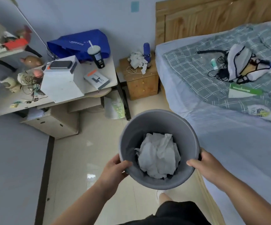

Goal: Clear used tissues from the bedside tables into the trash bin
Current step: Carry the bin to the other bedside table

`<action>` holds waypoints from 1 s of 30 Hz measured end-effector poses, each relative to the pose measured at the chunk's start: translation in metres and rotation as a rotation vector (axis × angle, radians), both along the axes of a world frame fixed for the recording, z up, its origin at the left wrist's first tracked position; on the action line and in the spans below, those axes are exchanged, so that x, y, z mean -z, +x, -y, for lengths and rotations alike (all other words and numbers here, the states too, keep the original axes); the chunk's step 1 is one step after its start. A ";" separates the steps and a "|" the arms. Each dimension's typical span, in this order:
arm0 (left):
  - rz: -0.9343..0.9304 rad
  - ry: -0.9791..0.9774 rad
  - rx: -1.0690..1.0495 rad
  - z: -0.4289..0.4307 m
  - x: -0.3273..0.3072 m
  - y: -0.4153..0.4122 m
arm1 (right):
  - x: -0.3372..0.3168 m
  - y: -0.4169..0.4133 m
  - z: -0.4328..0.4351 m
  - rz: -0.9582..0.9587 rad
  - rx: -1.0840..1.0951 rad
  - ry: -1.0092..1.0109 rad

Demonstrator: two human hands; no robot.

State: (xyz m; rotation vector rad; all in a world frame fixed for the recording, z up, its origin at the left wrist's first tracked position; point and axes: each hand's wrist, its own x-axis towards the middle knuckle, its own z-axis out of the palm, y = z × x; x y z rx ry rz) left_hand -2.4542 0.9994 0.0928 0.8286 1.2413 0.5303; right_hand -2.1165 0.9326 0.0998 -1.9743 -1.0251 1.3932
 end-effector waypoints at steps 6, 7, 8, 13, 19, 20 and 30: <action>0.008 0.012 -0.007 -0.112 -0.019 0.038 | -0.026 0.047 -0.134 -0.006 -0.079 0.025; 0.013 0.013 -0.013 -0.129 -0.022 0.042 | -0.032 0.053 -0.156 -0.006 -0.089 0.033; 0.022 0.011 -0.023 -0.146 -0.025 0.046 | -0.037 0.057 -0.175 -0.005 -0.094 0.041; 0.061 0.035 -0.055 -0.231 -0.025 0.062 | -0.042 0.067 -0.256 -0.031 -0.078 0.050; 0.066 -0.054 -0.037 -0.335 0.009 0.074 | -0.020 0.078 -0.345 -0.047 -0.054 -0.031; 0.060 -0.075 -0.032 -0.354 0.014 0.076 | -0.019 0.080 -0.360 -0.048 -0.058 -0.041; 0.040 -0.163 0.012 -0.514 0.025 0.107 | -0.017 0.108 -0.488 -0.085 0.013 -0.104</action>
